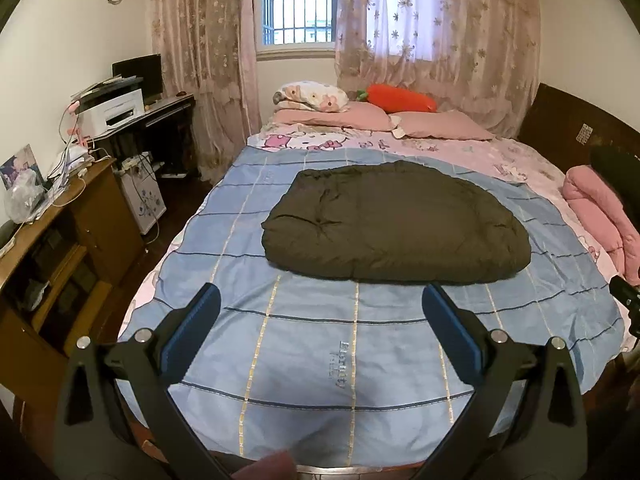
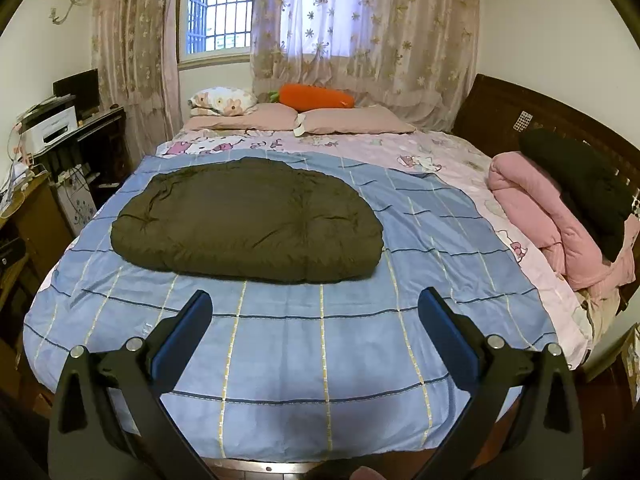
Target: Fold large clothes
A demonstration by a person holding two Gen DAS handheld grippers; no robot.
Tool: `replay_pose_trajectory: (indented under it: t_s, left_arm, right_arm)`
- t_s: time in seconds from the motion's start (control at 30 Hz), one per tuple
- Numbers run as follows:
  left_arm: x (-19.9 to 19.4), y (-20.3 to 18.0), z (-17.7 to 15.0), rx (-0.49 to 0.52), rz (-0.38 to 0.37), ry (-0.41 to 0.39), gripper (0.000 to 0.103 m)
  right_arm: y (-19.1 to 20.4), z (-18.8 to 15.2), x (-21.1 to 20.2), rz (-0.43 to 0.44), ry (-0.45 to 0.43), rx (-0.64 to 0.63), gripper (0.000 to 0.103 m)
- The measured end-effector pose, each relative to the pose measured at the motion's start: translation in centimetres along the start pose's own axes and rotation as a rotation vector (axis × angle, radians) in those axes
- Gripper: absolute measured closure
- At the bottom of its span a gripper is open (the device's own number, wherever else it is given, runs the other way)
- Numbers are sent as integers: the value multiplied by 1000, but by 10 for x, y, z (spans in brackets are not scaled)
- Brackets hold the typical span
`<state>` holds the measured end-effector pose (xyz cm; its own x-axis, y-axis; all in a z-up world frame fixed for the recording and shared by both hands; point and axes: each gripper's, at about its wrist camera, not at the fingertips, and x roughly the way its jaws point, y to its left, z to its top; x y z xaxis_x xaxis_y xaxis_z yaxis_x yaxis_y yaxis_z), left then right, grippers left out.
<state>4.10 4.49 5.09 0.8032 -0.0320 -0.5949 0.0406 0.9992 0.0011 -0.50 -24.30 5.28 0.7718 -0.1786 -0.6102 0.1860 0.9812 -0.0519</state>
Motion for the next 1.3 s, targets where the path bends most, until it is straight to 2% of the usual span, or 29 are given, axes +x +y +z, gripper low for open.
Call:
replay_pose_trajectory:
  t_s: [1.3]
  left_arm:
    - [-3,4,1,7,4,-3,2]
  right_arm:
    - [1,-4,3,-1,10,1,1]
